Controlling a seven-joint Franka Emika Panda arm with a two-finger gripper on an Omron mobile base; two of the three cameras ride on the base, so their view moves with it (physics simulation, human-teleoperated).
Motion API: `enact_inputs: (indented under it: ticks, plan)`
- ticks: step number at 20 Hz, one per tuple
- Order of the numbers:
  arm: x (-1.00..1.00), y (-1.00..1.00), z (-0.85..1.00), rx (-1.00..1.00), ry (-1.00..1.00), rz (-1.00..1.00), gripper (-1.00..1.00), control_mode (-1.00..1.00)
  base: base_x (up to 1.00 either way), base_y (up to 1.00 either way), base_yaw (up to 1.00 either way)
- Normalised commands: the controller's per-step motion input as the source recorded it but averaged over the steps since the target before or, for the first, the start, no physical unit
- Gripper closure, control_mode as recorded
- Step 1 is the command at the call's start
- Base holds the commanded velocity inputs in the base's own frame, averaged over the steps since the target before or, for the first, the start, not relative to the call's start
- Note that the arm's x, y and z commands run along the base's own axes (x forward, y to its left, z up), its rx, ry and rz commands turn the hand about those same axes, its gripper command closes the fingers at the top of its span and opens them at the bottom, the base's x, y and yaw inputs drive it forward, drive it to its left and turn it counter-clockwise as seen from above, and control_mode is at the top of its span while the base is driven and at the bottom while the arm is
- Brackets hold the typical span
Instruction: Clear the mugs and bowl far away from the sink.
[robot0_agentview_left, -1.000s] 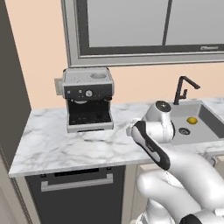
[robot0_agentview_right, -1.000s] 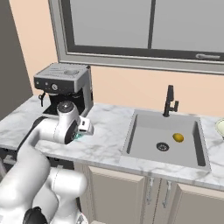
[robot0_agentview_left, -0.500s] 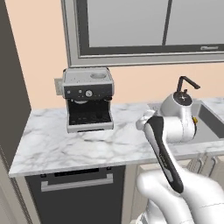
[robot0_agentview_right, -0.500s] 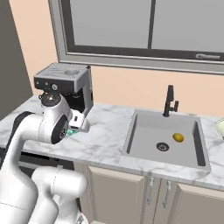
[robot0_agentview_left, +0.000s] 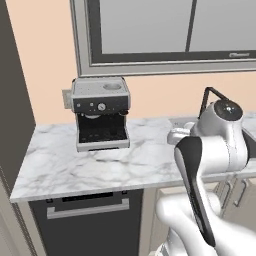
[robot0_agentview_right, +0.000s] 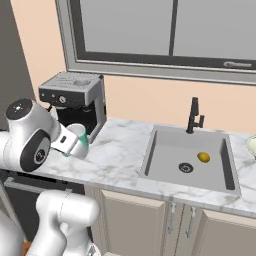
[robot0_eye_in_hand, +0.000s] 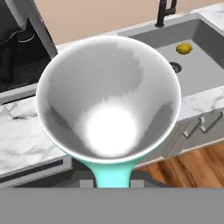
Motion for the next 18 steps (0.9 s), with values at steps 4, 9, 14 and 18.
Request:
enact_inputs:
  ticks: [4, 9, 14, 18]
  plan:
    - [-0.28, -0.04, 0.15, 0.02, 0.0, -0.14, 1.0, 1.0, -0.11, -0.18, -0.18]
    - [0.0, 0.0, 0.0, 0.0, 0.0, 0.0, 1.0, 1.0, -0.13, -0.27, -0.78]
    - [0.0, 0.0, 0.0, 0.0, 0.0, 0.0, 1.0, 1.0, 0.0, -0.02, -0.95]
    - [0.0, 0.0, 0.0, 0.0, 0.0, 0.0, 1.0, 1.0, 0.0, 0.0, -1.0]
